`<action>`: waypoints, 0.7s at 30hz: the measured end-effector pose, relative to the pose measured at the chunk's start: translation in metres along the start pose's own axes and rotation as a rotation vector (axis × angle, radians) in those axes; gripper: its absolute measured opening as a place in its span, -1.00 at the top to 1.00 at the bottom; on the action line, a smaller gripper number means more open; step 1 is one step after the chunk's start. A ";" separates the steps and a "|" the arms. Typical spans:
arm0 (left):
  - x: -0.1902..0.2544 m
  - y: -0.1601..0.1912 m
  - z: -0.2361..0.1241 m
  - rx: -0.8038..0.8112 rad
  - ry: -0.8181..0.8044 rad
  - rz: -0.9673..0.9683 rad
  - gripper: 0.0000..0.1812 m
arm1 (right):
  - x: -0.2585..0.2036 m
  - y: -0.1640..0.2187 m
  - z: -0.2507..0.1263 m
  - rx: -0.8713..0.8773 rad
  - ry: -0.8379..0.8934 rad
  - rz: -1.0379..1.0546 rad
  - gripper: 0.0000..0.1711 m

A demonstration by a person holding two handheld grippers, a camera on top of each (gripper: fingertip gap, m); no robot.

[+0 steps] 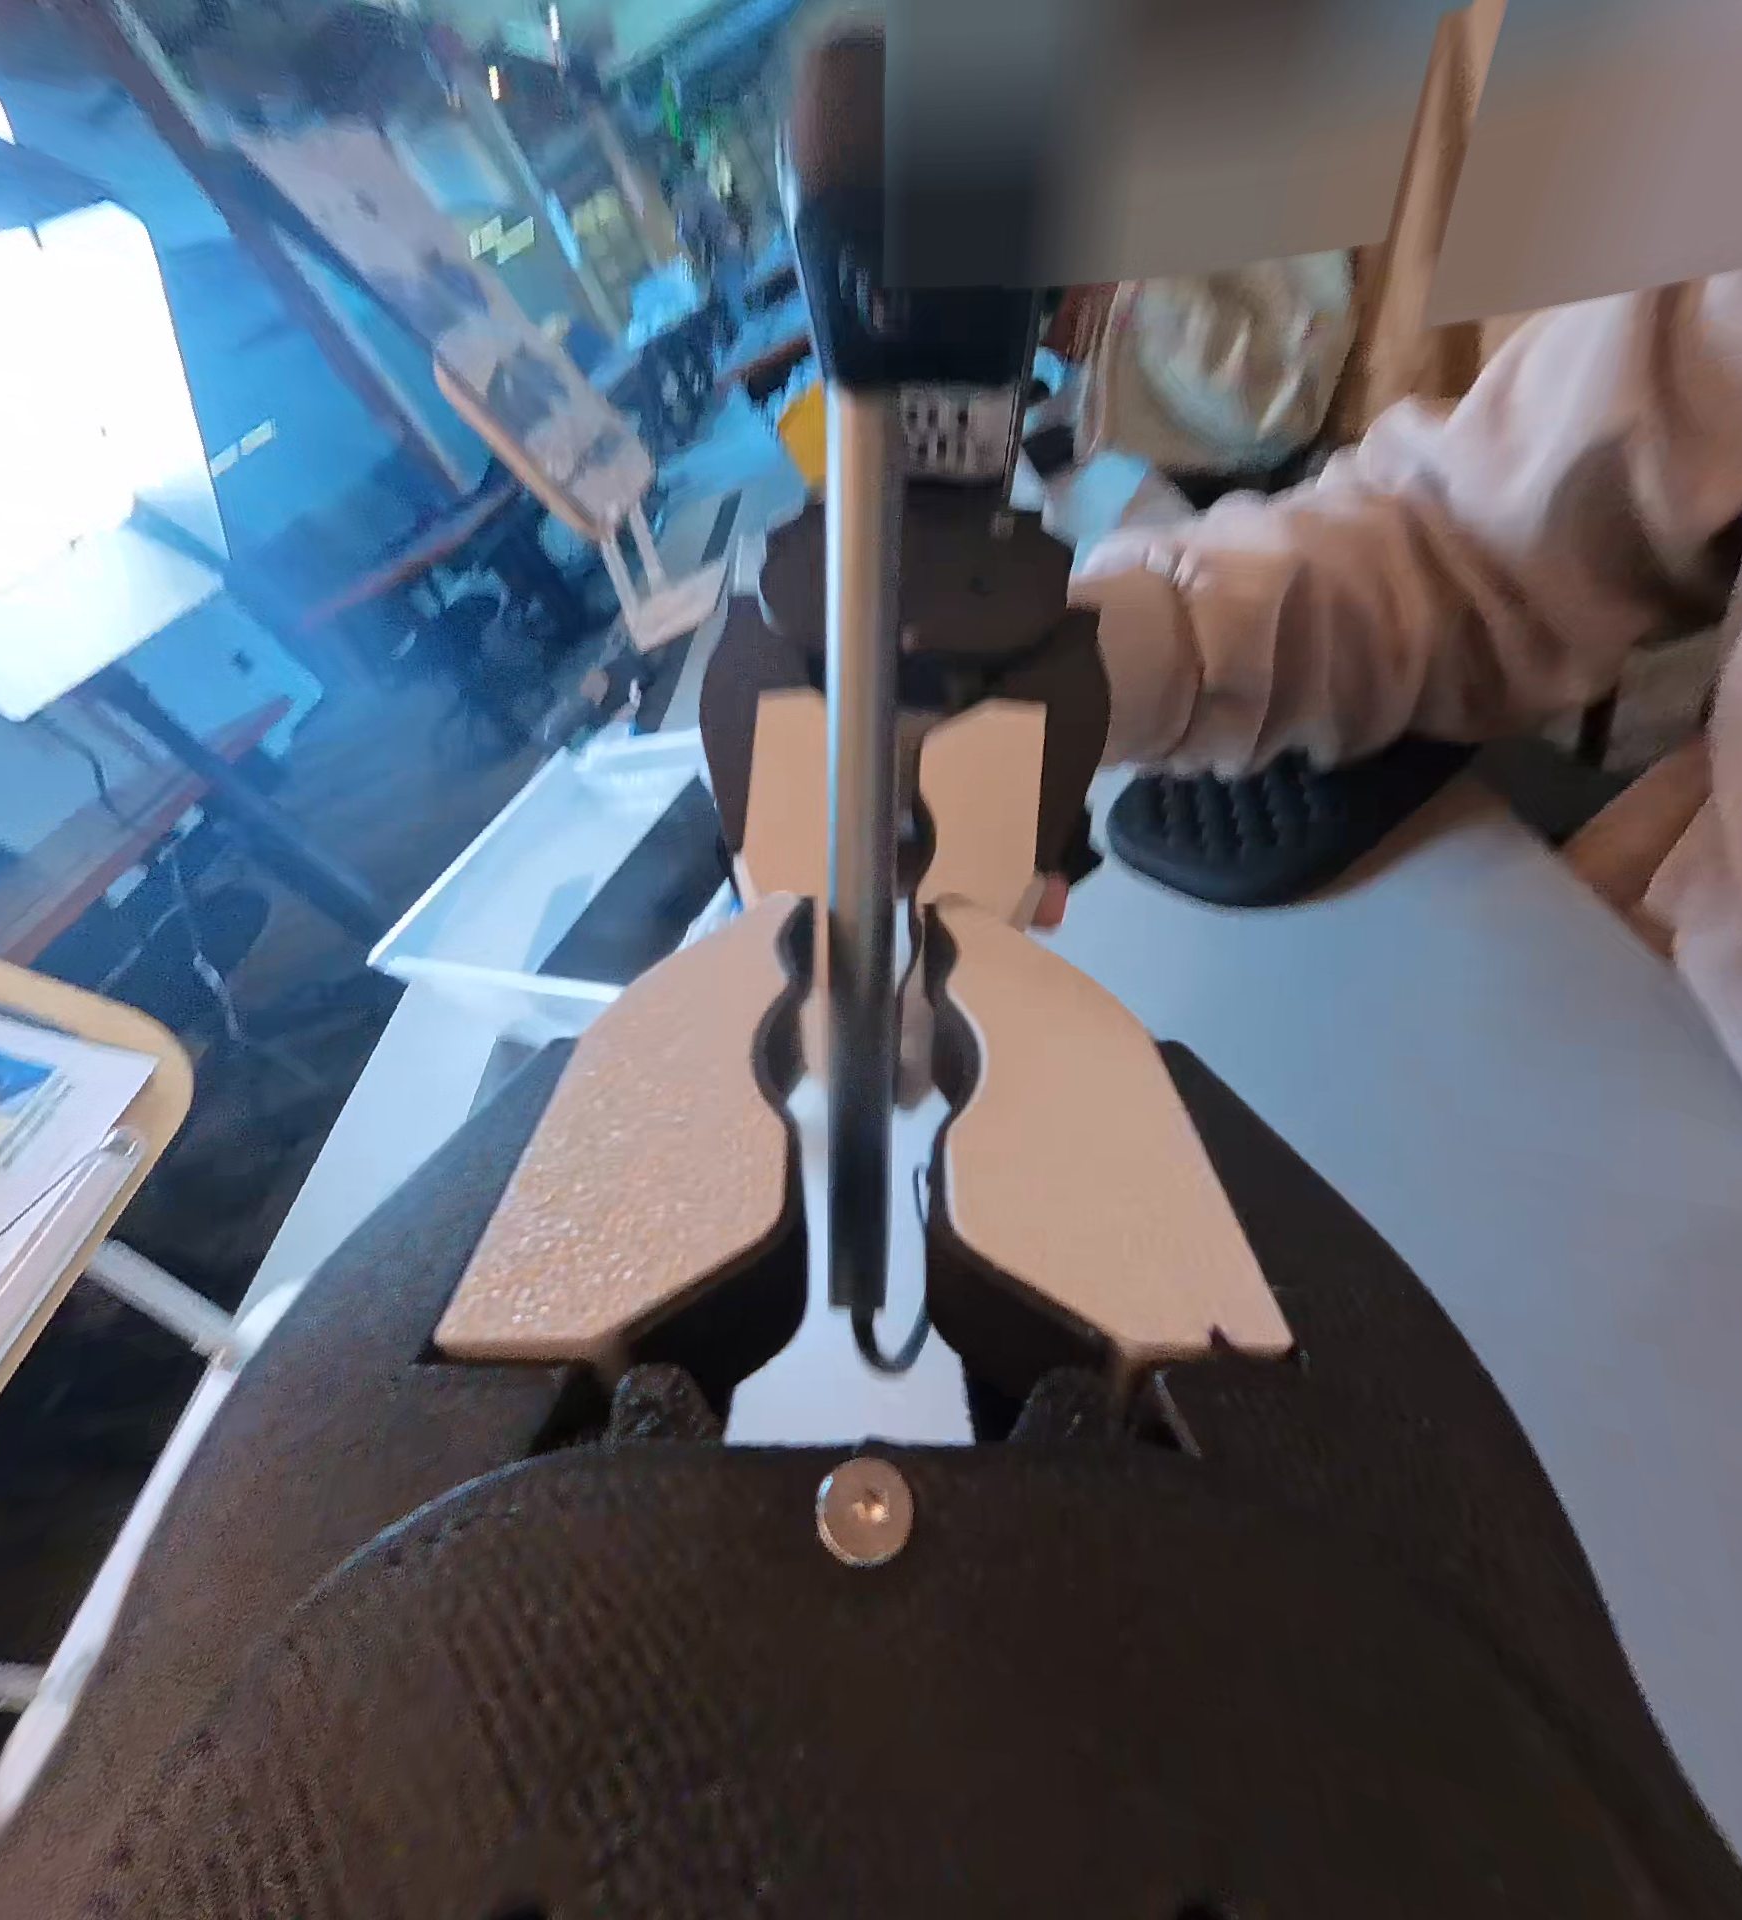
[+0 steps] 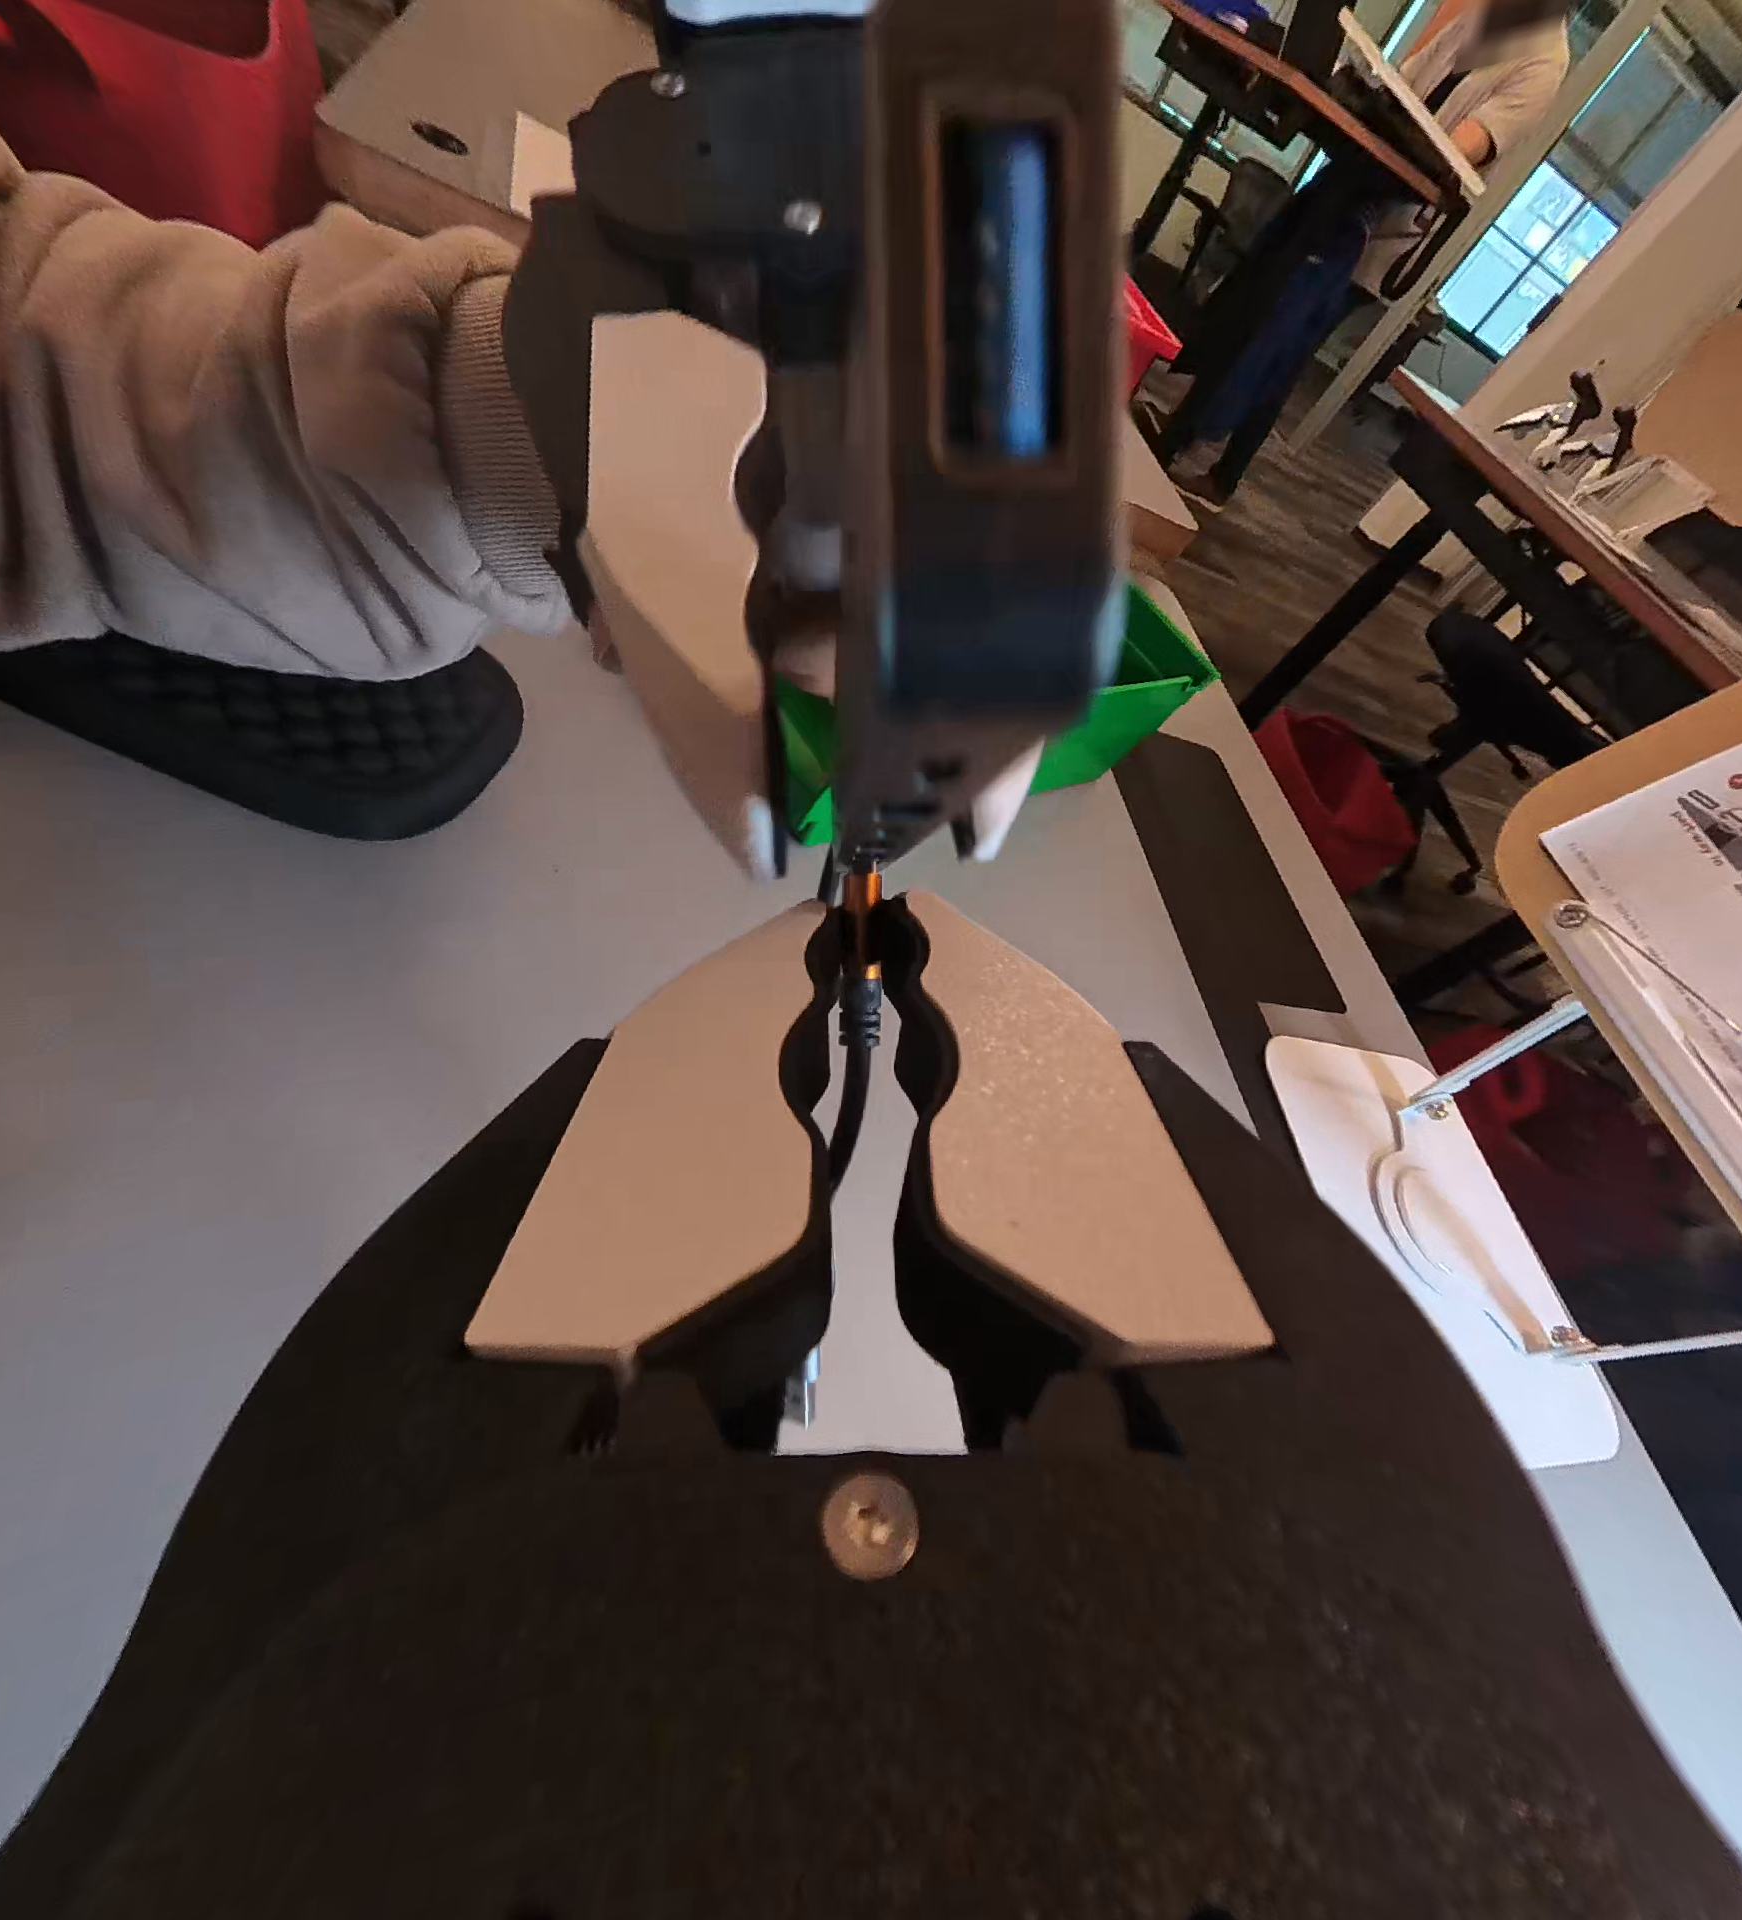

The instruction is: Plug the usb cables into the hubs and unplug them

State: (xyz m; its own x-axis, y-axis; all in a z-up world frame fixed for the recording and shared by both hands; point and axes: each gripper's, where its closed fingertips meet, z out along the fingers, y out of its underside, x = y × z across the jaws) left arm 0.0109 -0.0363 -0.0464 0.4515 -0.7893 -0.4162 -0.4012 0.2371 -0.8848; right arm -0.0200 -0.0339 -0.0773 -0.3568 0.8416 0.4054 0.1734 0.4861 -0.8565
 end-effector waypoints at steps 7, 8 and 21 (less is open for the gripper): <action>0.003 0.013 -0.001 -0.105 -0.004 0.109 0.88 | -0.002 -0.001 -0.005 -0.040 0.000 -0.043 0.92; 0.004 0.010 -0.003 -0.081 0.004 0.108 0.88 | -0.003 -0.004 -0.006 -0.025 -0.007 -0.043 0.92; -0.048 -0.058 -0.122 0.212 -0.300 0.106 0.88 | 0.127 0.001 -0.135 0.136 0.509 0.102 0.92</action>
State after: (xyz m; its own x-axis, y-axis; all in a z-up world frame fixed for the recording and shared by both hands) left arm -0.0841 -0.0813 0.0504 0.6421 -0.5604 -0.5231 -0.2990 0.4452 -0.8440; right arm 0.0587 0.1047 0.0164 0.1517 0.9069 0.3932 0.0518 0.3899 -0.9194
